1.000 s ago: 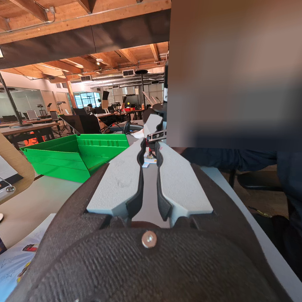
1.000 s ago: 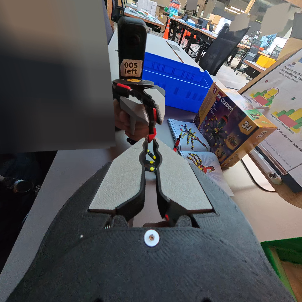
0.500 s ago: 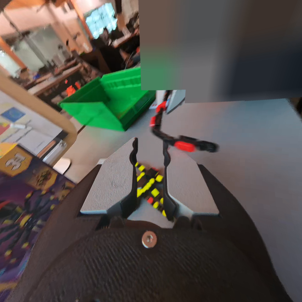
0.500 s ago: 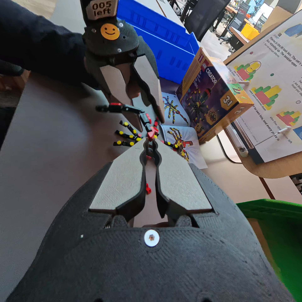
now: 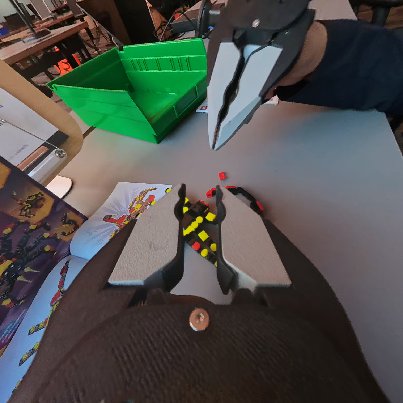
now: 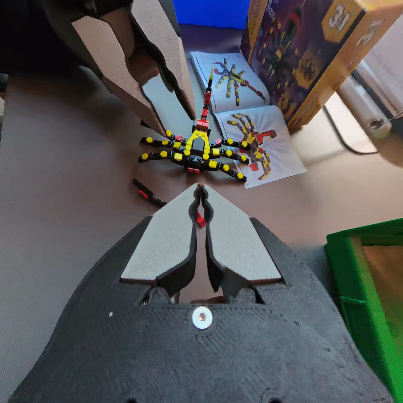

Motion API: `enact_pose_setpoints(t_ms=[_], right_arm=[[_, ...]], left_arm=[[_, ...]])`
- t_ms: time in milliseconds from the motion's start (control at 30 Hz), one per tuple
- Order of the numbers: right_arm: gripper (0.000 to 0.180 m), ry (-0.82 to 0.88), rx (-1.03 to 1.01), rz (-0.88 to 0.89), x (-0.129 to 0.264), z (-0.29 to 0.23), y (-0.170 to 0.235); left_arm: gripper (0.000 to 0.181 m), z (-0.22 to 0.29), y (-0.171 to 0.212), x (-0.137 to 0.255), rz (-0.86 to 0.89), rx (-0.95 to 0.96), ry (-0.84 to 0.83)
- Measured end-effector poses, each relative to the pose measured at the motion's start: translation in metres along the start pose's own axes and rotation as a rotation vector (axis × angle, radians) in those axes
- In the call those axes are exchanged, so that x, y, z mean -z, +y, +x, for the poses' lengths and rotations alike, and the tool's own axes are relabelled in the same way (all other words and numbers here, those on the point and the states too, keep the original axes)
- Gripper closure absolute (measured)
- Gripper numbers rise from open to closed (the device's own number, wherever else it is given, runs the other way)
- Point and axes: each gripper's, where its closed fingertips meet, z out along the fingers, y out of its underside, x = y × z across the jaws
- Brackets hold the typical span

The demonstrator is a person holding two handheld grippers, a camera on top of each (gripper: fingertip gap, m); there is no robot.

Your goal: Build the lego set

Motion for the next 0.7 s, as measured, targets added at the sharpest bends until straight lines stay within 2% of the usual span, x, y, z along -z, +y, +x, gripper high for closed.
enact_pose_setpoints(t_ms=[33,167,267,400,633,700], right_arm=[[0.18,-0.016,-0.033,-0.012,-0.002,0.001,0.004],[0.154,-0.108,-0.186,-0.084,-0.016,-0.008,0.017],[0.156,-0.146,-0.251,-0.125,-0.03,-0.017,0.022],[0.156,-0.08,-0.275,-0.219,-0.043,-0.013,0.038],[0.171,-0.045,-0.241,-0.227,-0.047,-0.009,0.041],[0.174,-0.044,-0.21,-0.174,-0.043,-0.007,0.032]], left_arm=[[0.157,0.001,0.0,-0.001,-0.007,0.0,0.0],[0.158,0.0,0.001,-0.001,-0.029,0.024,-0.017],[0.158,-0.008,0.003,-0.002,-0.041,0.077,-0.052],[0.158,-0.014,0.004,-0.002,-0.044,0.123,-0.077],[0.158,-0.01,0.003,-0.004,-0.051,0.13,-0.072],[0.158,-0.009,0.004,-0.005,-0.057,0.139,-0.069]])
